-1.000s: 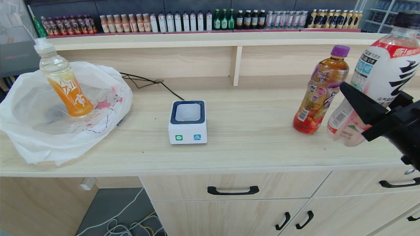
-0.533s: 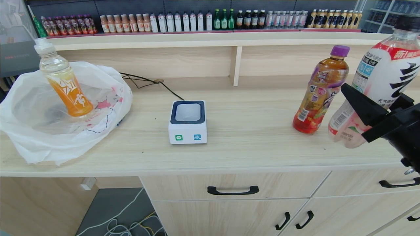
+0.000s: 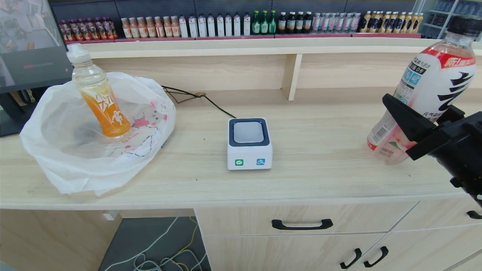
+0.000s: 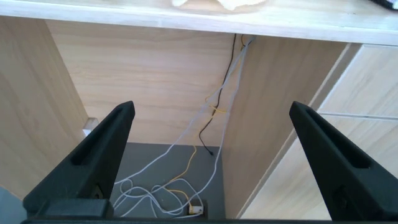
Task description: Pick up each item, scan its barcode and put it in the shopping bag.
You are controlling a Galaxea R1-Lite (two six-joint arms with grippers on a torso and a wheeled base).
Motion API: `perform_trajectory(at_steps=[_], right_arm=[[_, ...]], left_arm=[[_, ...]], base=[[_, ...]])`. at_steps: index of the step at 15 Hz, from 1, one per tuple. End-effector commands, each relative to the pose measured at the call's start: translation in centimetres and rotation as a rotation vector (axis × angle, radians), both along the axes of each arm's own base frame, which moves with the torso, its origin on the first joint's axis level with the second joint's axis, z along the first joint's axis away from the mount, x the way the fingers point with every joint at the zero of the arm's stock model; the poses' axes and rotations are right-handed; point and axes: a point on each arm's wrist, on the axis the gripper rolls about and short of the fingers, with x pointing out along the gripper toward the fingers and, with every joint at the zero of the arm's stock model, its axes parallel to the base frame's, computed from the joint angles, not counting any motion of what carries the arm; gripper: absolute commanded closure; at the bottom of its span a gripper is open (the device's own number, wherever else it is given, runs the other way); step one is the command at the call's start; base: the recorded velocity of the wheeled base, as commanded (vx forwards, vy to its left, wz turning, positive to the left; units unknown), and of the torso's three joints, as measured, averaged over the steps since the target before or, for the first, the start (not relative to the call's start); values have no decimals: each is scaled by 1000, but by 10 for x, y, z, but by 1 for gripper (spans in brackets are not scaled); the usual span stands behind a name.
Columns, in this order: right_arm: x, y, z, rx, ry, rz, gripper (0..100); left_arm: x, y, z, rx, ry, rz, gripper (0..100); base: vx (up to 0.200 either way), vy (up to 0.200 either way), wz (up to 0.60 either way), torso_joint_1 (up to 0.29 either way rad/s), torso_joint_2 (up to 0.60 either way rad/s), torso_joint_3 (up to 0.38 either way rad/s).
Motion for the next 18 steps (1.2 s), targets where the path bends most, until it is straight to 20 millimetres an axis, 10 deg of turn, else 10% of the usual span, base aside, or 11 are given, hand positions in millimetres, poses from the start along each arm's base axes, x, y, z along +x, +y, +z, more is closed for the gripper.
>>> perform_trajectory(at_steps=[1,18], right_arm=[[-1,0,0,-1,-1,3,100],[3,1,-1,-5,4,4,100]], left_arm=[[0,0,0,1,0,-1,0],[0,0,0,4,0,-3,0]], base=[[0,200,0,2,-2,-7],[0,47,0,1,0,3]])
